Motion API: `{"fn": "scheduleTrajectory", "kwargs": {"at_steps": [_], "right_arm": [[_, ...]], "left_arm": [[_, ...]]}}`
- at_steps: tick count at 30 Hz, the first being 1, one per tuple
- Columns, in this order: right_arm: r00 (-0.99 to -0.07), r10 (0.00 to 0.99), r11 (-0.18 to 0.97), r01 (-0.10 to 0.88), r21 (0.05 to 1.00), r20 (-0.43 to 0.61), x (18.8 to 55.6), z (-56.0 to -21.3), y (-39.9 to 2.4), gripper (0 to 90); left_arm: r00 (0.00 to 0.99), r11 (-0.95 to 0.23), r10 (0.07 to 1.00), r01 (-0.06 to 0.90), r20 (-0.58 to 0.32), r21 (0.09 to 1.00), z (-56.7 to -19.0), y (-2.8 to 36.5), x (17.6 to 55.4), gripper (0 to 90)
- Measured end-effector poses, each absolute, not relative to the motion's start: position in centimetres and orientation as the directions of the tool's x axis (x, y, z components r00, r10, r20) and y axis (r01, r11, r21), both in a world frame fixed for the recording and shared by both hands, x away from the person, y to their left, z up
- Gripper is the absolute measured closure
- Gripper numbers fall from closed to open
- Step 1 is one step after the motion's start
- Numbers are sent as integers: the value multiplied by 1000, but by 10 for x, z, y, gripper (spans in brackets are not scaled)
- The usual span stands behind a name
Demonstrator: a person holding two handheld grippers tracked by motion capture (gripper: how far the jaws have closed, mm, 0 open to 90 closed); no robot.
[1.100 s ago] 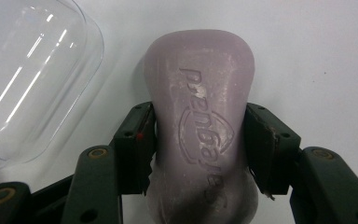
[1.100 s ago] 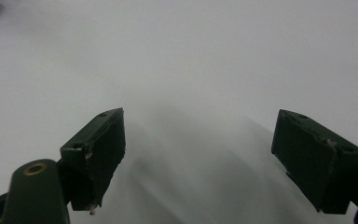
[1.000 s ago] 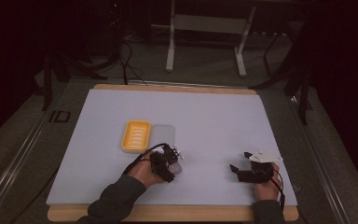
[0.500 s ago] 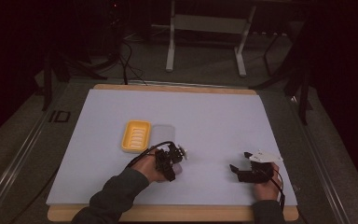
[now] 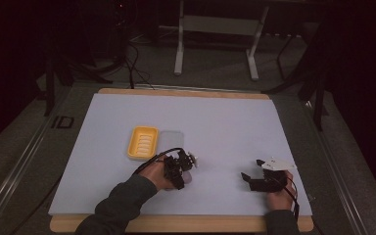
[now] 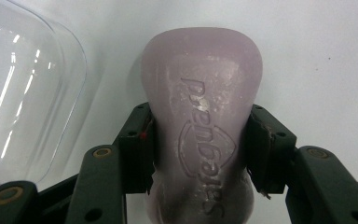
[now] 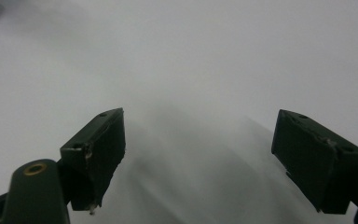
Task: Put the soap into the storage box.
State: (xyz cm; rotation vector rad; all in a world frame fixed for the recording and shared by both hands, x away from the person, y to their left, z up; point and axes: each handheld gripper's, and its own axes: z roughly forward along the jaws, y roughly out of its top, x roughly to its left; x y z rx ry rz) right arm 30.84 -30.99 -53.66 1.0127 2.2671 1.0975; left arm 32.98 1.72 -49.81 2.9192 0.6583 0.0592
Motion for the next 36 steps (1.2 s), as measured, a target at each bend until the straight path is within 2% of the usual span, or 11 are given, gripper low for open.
{"fn": "scheduleTrajectory", "kwargs": {"at_steps": [36], "right_arm": [[-644,763,421,428,800,-57,308,-537,-310,171]], "left_arm": [[888,-876,458,445,32,183,-479,33,335,499]]}}
